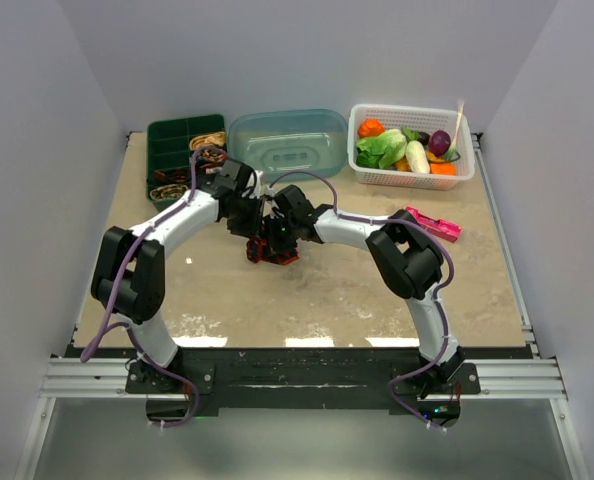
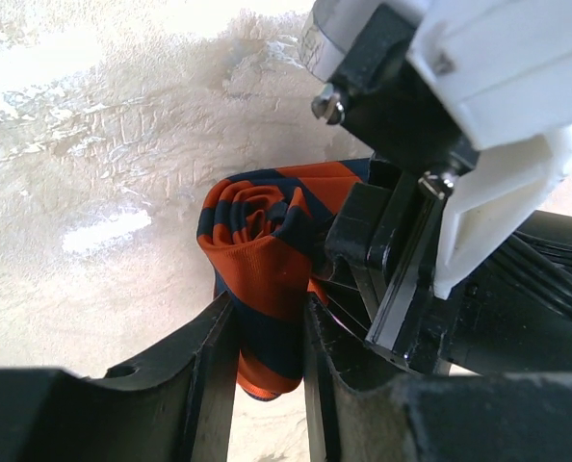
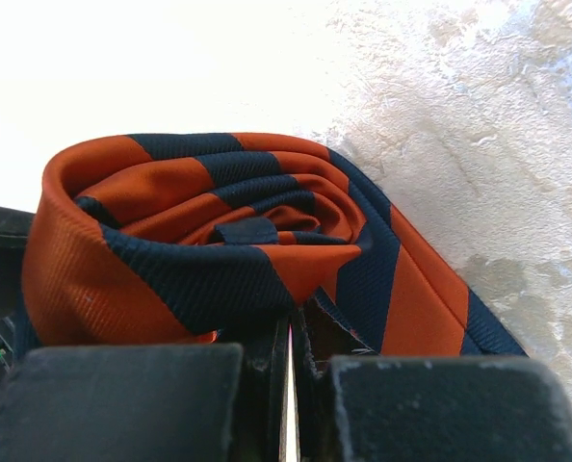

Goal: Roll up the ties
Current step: Roll the tie at the center of the board.

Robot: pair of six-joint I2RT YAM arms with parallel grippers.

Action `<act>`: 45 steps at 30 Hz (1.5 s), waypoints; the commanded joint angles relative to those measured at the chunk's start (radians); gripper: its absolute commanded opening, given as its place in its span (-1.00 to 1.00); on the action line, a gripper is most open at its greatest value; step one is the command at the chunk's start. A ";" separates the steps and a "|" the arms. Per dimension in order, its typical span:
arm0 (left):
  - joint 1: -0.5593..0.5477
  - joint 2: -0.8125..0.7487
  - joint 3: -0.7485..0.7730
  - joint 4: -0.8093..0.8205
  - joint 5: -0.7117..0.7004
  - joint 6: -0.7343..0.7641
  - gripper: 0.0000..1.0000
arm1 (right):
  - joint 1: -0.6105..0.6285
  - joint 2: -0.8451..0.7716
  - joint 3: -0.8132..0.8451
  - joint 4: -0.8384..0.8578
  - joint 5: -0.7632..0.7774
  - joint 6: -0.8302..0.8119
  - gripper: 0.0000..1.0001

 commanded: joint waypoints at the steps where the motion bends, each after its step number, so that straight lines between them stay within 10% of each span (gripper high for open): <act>1: -0.026 -0.030 0.027 0.014 -0.011 0.015 -0.31 | 0.015 -0.045 0.030 0.027 -0.042 0.006 -1.00; 26: -0.050 -0.007 0.076 -0.101 -0.302 0.062 -0.32 | -0.135 -0.287 -0.147 -0.149 0.142 -0.108 -1.00; 45: -0.340 0.217 0.204 -0.254 -0.668 -0.083 -0.26 | -0.198 -0.297 -0.256 -0.120 0.161 -0.111 -1.00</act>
